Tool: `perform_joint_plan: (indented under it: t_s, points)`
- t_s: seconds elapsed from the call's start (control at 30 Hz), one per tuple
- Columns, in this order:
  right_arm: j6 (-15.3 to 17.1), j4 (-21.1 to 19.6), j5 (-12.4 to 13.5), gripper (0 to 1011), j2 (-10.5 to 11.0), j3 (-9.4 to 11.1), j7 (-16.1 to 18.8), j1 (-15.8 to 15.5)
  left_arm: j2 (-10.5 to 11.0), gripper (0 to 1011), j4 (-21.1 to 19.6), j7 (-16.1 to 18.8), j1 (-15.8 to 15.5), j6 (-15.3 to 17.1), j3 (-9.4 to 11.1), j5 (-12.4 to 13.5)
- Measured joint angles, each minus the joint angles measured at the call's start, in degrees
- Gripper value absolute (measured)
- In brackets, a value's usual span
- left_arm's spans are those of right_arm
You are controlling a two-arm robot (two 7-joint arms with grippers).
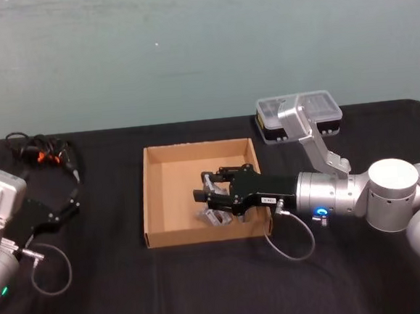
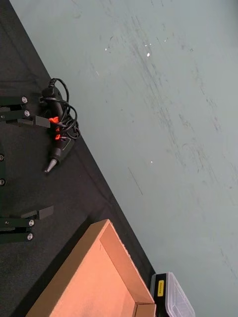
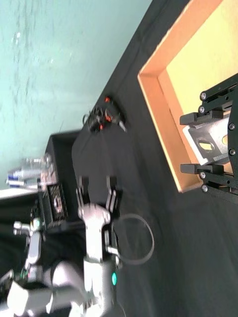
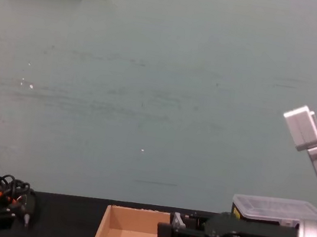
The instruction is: Use one hand to pick up the angle iron from the table and place it into the box.
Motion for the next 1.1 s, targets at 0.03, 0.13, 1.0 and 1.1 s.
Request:
perform_joint_plan:
  t_s: [0.03,0.13,1.0,1.1]
  points:
    - [0.12,0.68,-0.12,474,-0.35,0.07,-0.31,0.36,0.00,1000,0.00,0.00,0.00,0.00,0.00,0.00]
    - [0.49,3.45,-0.84,476,-1.74,0.45,-1.65,1.83,0.00,1000,0.00,0.00,0.00,0.00,0.00,0.00]
    - [0.57,12.00,-4.72,474,-5.92,1.40,-5.21,5.26,0.00,1000,0.00,0.00,0.00,0.00,0.00,0.00]
    - [0.56,11.95,-4.64,474,-5.88,1.38,-5.18,5.26,0.00,1000,0.00,0.00,0.00,0.00,0.00,0.00]
